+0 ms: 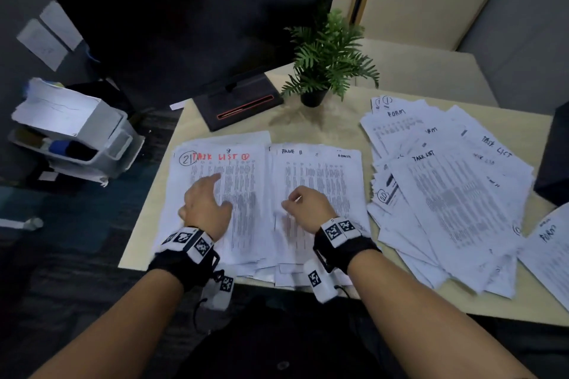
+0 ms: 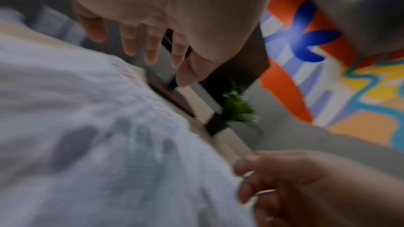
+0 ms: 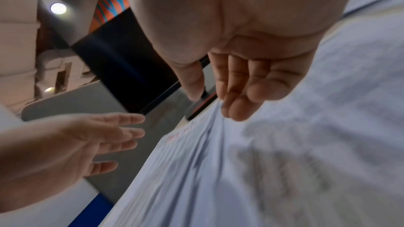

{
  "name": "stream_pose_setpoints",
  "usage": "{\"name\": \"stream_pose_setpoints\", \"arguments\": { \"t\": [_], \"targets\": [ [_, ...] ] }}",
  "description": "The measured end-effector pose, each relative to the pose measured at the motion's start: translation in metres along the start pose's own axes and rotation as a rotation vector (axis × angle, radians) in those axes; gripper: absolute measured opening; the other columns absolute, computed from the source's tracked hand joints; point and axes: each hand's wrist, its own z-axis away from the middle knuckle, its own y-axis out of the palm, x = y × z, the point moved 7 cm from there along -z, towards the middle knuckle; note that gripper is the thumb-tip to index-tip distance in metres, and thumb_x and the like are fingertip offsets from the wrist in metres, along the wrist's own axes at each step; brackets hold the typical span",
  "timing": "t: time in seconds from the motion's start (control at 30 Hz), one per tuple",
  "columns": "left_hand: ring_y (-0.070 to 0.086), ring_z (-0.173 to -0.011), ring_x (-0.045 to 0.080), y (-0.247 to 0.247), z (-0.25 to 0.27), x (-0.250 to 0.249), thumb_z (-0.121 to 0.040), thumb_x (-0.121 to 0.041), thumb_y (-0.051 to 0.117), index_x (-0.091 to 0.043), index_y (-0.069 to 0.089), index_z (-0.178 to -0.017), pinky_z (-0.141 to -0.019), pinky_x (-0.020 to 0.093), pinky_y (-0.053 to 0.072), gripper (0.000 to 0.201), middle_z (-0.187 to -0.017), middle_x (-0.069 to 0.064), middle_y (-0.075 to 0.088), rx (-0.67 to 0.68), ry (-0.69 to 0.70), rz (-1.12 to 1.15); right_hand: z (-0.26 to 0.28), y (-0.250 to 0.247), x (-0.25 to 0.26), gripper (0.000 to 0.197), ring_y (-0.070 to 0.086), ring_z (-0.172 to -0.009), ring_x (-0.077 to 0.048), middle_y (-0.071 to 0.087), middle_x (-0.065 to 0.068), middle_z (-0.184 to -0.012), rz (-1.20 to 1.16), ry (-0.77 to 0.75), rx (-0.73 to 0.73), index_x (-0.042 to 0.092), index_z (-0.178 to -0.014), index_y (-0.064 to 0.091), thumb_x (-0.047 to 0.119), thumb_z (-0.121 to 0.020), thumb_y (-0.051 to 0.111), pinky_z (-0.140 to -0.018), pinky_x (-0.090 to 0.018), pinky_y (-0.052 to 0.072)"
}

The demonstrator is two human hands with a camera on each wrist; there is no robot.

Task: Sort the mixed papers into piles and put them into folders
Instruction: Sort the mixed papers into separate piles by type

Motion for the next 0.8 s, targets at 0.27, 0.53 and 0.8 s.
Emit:
{"name": "stream_pose_setpoints", "arguments": {
  "t": [0.27, 0.53, 0.8],
  "targets": [
    [0.041, -0.130, 0.021, 0.092, 0.026, -0.153, -0.088, -0.011, 0.056, -0.020, 0.050, -0.132, -0.110, 0.039, 0.031, 0.045, -0.142, 0.002, 0.042, 0.259, 0.328, 0.139, 0.027, -0.114, -0.087, 0.018, 0.064, -0.082, -0.023, 0.067, -0.003, -0.090, -0.109, 0.091, -0.232, 0.015, -0.084, 0.059, 0.032, -0.090, 0.061, -0.072, -0.031, 0.048],
    [0.042, -0.131, 0.021, 0.201, 0.073, -0.243, -0.091, -0.010, 0.052, -0.018, 0.049, -0.136, -0.107, 0.028, 0.030, 0.046, -0.143, 0.005, 0.043, 0.454, 0.373, 0.046, 0.049, -0.218, -0.231, 0.035, 0.054, -0.111, -0.025, 0.056, -0.008, -0.122, 0.050, 0.269, -0.339, 0.013, -0.122, 0.057, 0.028, -0.091, 0.060, -0.083, -0.028, 0.042],
    [0.047, -0.128, 0.022, 0.301, 0.104, -0.261, -0.091, -0.018, 0.051, -0.025, 0.042, -0.142, -0.097, 0.023, 0.037, 0.052, -0.148, 0.005, 0.040, 0.597, 0.290, -0.173, 0.055, -0.232, -0.315, 0.043, 0.042, -0.120, -0.030, 0.041, -0.013, -0.132, 0.229, 0.218, -0.229, 0.015, -0.129, 0.052, 0.029, -0.089, 0.059, -0.098, -0.037, 0.042]
  ]
}}
